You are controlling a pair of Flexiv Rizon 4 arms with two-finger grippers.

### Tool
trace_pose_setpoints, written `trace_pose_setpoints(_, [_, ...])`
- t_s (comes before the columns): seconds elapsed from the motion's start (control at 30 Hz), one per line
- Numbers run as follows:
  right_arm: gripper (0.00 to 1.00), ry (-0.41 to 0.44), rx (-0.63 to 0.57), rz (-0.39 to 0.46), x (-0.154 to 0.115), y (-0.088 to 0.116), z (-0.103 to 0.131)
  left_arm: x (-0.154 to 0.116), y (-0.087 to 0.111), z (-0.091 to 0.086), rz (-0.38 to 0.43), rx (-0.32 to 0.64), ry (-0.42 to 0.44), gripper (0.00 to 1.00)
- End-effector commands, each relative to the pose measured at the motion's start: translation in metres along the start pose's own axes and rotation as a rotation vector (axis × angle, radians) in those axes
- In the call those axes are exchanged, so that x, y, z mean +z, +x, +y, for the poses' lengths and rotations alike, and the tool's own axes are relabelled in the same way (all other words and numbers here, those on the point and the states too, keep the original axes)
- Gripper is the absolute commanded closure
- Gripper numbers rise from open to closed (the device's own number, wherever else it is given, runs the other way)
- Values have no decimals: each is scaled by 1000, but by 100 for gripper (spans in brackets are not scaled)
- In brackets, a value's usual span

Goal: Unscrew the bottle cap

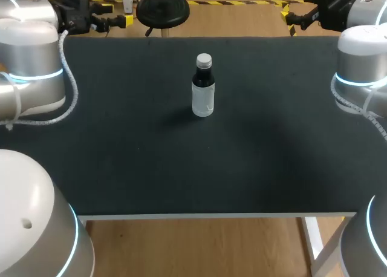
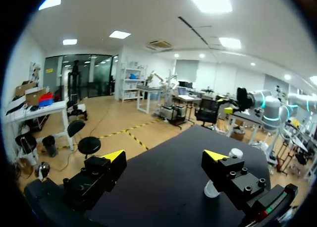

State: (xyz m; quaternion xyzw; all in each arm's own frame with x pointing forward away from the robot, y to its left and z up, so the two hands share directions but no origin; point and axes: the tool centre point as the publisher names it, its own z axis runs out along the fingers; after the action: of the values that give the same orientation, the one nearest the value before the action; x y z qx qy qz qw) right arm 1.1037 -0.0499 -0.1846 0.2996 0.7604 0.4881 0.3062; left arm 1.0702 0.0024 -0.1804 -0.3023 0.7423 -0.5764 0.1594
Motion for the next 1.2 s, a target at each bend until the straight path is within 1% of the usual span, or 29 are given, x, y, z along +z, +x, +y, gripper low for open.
trace_pose_setpoints(0.03, [0, 0, 0, 0, 0, 0, 0, -2, 1, 11, 171, 105, 87, 0])
trace_pose_setpoints(0.07, [0, 0, 0, 0, 0, 0, 0, -2, 4, 12, 186, 116, 98, 0])
trace_pose_setpoints(0.1, [0, 0, 0, 0, 0, 0, 0, -1, 7, 14, 224, 141, 117, 0])
trace_pose_setpoints(0.13, [0, 0, 0, 0, 0, 0, 0, 0, 12, 15, 263, 146, 142, 0])
trace_pose_setpoints(0.17, [0, 0, 0, 0, 0, 0, 0, 2, 16, 17, 284, 153, 154, 0])
trace_pose_setpoints(0.2, [0, 0, 0, 0, 0, 0, 0, 3, 19, 19, 329, 181, 161, 0])
trace_pose_setpoints(0.3, [0, 0, 0, 0, 0, 0, 0, 7, 29, 27, 429, 181, 200, 0])
trace_pose_setpoints(0.33, [0, 0, 0, 0, 0, 0, 0, 9, 33, 29, 450, 178, 209, 0])
trace_pose_setpoints(0.4, [0, 0, 0, 0, 0, 0, 0, 18, 44, 36, 511, 170, 235, 0])
trace_pose_setpoints(0.5, [0, 0, 0, 0, 0, 0, 0, 28, 57, 45, 559, 160, 255, 0])
trace_pose_setpoints(0.6, [0, 0, 0, 0, 0, 0, 0, 35, 71, 56, 629, 147, 276, 0])
trace_pose_setpoints(0.7, [0, 0, 0, 0, 0, 0, 0, 45, 86, 66, 705, 134, 271, 0])
trace_pose_setpoints(0.83, [0, 0, 0, 0, 0, 0, 0, 55, 102, 79, 754, 122, 249, 0])
trace_pose_setpoints(1.03, [0, 0, 0, 0, 0, 0, 0, 64, 120, 88, 860, 132, 229, 0])
trace_pose_setpoints(1.2, [0, 0, 0, 0, 0, 0, 0, 70, 127, 91, 913, 159, 214, 0])
